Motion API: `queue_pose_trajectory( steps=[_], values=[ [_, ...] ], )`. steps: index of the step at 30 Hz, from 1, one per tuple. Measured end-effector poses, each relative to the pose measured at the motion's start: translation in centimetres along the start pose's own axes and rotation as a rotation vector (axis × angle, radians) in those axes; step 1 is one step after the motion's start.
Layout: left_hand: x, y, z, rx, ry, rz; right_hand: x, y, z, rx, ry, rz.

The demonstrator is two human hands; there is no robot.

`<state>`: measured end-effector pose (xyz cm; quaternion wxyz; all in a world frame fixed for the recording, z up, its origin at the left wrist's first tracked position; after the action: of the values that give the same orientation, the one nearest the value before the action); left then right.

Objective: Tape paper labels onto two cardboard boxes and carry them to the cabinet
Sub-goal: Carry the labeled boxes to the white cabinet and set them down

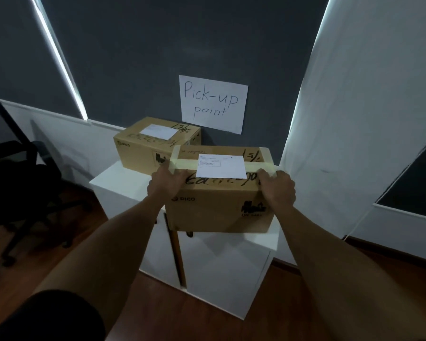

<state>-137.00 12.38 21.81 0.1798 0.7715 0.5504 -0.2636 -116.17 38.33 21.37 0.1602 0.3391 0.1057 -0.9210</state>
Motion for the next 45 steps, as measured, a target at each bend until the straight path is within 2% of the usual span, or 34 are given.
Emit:
queue_pose_trajectory(
  steps=[4,8,13,19,33,45],
  values=[
    [0.8,-4.7,-0.1,0.151,0.083,0.104,1.7,-1.2,1.0,0.052,0.004,-0.072],
    [1.4,-9.1,-0.3,0.229,0.055,0.168,3.4,-1.6,2.5,0.146,-0.026,-0.145],
    [1.7,-13.4,-0.8,0.347,-0.204,0.123,4.9,-1.8,3.4,0.241,-0.069,-0.225],
    [2.7,-16.4,-0.6,0.406,-0.322,0.128,5.9,-2.4,3.9,0.266,-0.074,-0.27],
    [5.6,-21.4,-1.4,0.305,-0.253,0.244,7.4,-6.6,4.6,0.286,-0.087,-0.273],
    [6.5,-22.8,-2.5,0.275,-0.282,0.178,7.9,-9.0,4.6,0.313,-0.009,-0.236]
  ],
)
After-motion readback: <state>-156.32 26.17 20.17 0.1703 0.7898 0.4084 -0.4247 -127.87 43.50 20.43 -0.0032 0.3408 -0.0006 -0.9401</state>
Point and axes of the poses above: each hand's wrist, its own y-axis away from the middle knuckle, its own x-axis out of the palm, z = x × y, the point moved 4 cm from there along -y, towards the middle knuckle, and after that the axes turned 2 degrees about y, right-handed, at the moved point
